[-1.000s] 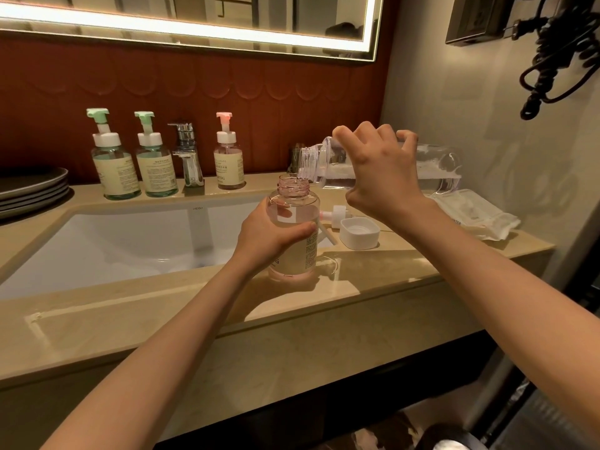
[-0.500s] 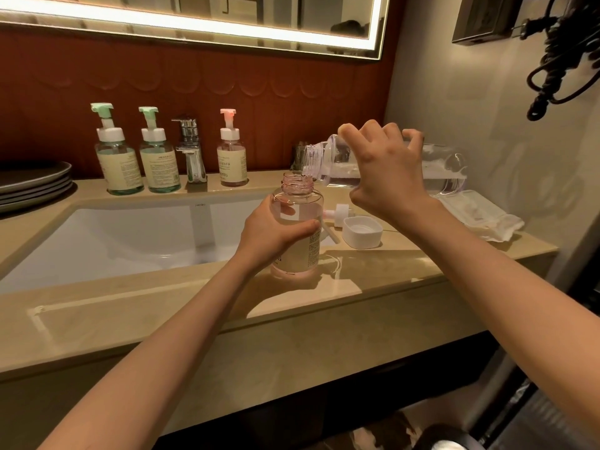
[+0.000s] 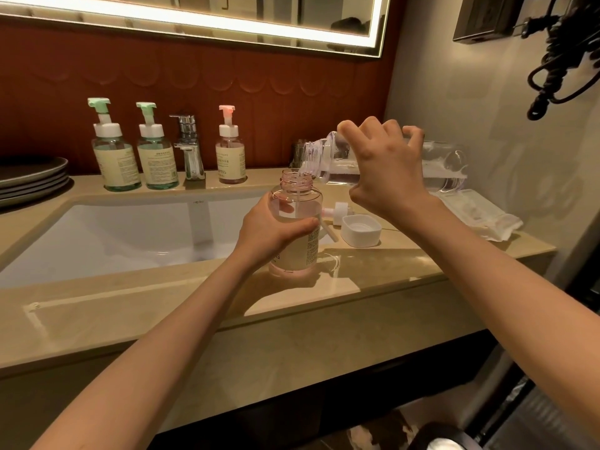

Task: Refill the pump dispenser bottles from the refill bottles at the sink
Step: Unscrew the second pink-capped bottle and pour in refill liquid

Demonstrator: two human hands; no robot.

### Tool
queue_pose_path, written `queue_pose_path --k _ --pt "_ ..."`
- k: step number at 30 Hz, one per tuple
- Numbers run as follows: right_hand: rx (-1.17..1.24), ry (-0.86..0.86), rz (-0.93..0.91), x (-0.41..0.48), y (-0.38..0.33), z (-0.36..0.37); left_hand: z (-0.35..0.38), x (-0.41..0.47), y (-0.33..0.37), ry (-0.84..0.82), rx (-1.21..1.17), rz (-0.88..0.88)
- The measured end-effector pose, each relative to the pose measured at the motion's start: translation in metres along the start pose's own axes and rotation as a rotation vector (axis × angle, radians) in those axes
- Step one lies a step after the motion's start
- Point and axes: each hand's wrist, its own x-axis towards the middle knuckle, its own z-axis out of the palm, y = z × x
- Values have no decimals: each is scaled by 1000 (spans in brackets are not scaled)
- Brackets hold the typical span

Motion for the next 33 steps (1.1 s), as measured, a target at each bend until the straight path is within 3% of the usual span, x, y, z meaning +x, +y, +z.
queue_pose_path --k 33 --pt "-3 -26 10 -2 -2 -5 0 1 -2 0 -5 7"
